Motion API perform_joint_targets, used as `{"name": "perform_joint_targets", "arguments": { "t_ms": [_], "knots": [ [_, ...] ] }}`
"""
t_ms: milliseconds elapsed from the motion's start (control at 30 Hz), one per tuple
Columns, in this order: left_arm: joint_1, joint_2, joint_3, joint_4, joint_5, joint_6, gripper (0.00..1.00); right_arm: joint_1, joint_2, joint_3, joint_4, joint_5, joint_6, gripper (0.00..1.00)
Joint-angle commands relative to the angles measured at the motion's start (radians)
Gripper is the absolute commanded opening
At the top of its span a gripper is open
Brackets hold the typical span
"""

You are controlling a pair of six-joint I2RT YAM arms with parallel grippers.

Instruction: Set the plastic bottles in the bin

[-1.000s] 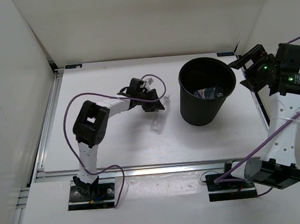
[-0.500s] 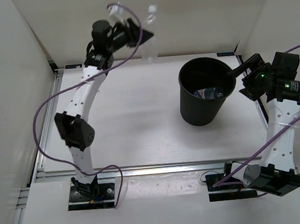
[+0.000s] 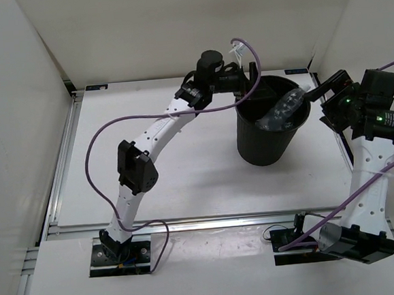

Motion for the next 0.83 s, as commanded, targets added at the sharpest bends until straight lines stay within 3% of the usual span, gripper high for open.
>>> {"name": "perform_joint_targets", "arguments": {
  "t_ms": [0,133,200,233,300,333,367,467,633,733,800],
  "knots": [
    [0.082,-0.132,0.031,0.014,-0.047,0.025,1.0,-0.003,-0.024,0.041,-0.007,0.04,-0.022,1.0],
    [0.19,-0.381,-0.13,0.014,-0.287,0.123,1.0,-0.003,-0.034,0.061,-0.051,0.119,-0.022,1.0],
    [0.239,-0.48,-0.293,0.003,-0.378,0.189,1.0,-0.003,-0.043,0.061,-0.062,0.132,-0.031,1.0],
    [0.274,-0.591,-0.366,0.003,-0.504,0.212,1.0,-0.003,-0.053,0.061,-0.062,0.132,-0.031,1.0],
    [0.294,-0.711,-0.613,-0.007,-0.663,0.297,1.0,-0.003,-0.054,0.076,-0.105,0.152,-0.031,1.0],
    [0.306,-0.826,-0.697,-0.007,-0.832,0.312,1.0,-0.003,-0.054,0.086,-0.125,0.202,-0.022,1.0],
    [0.316,-0.882,-0.858,-0.018,-0.907,0.324,1.0,-0.003,-0.063,0.087,-0.142,0.227,-0.022,1.0],
    [0.34,-1.071,-1.102,-0.064,-1.178,0.362,1.0,-0.003,-0.098,0.079,-0.154,0.287,-0.036,1.0],
    [0.409,-1.229,-1.345,-0.232,-1.595,0.3,1.0,-0.003,-0.118,-0.011,-0.174,0.277,-0.036,1.0],
    [0.495,-1.238,-1.447,-0.366,-1.769,0.142,1.0,-0.003,-0.098,-0.048,-0.174,0.264,-0.016,1.0],
    [0.543,-1.229,-1.488,-0.398,-1.796,0.086,1.0,-0.003,-0.077,-0.048,-0.174,0.264,-0.016,1.0]
  ]
}}
